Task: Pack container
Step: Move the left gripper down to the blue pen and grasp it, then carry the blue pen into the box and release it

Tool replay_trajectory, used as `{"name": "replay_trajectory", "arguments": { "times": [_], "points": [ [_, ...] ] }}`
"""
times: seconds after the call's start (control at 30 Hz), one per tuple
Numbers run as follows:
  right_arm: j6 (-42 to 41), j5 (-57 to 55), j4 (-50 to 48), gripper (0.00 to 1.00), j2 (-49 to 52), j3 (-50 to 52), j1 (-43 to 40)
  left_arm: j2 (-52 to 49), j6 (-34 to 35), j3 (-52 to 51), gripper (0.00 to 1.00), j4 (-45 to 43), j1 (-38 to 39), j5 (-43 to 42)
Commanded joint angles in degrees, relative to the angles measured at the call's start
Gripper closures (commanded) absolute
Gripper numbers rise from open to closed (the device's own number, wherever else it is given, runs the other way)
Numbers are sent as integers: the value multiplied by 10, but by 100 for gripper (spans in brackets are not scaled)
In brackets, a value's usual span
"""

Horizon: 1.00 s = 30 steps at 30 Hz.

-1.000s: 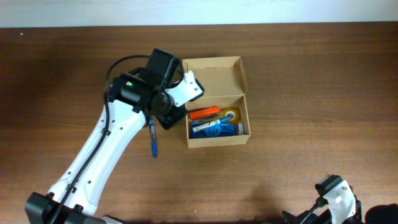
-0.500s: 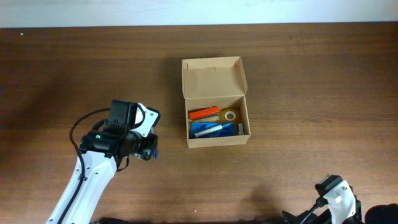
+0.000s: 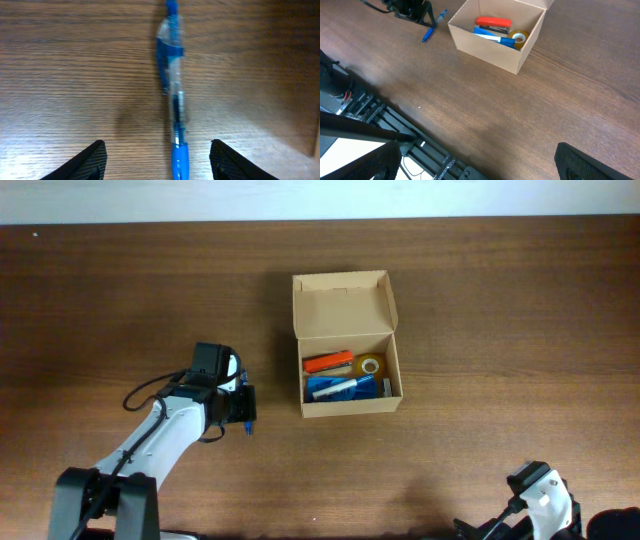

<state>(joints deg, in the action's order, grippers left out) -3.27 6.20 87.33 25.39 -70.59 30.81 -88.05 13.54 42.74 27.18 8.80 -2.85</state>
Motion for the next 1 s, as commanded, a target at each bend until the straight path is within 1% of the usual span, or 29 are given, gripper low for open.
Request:
{"name": "replay_trajectory", "arguments": {
  "times": [0.0,0.2,0.37,0.5,0.6,0.63,0.77,0.83,0.9,0.97],
  "points": [
    [-6,-5,-1,1,4,0,3,-5,34,-3,36,-2,-3,36],
    [-6,-5,-1,1,4,0,3,-39,36,31,36,1,28,42],
    [-6,-5,-1,1,4,0,3,-57,36,52,36,22,50,64],
    [-6,-5,-1,1,4,0,3,-84,36,61,46,36,65,69],
    [-6,-5,-1,1,4,0,3,-99,36,82,48,70,73,94],
    [-6,-5,-1,1,4,0,3,-104,36,87,52,77,73,96],
    [-6,-5,-1,1,4,0,3,-114,36,96,74,98,75,98],
    [-6,-5,-1,1,4,0,3,-114,36,96,82,104,76,98],
    [-6,-5,-1,1,4,0,3,-114,36,105,88,114,76,98],
    [-6,-5,-1,1,4,0,3,-113,36,130,91,126,76,98]
  ]
}}
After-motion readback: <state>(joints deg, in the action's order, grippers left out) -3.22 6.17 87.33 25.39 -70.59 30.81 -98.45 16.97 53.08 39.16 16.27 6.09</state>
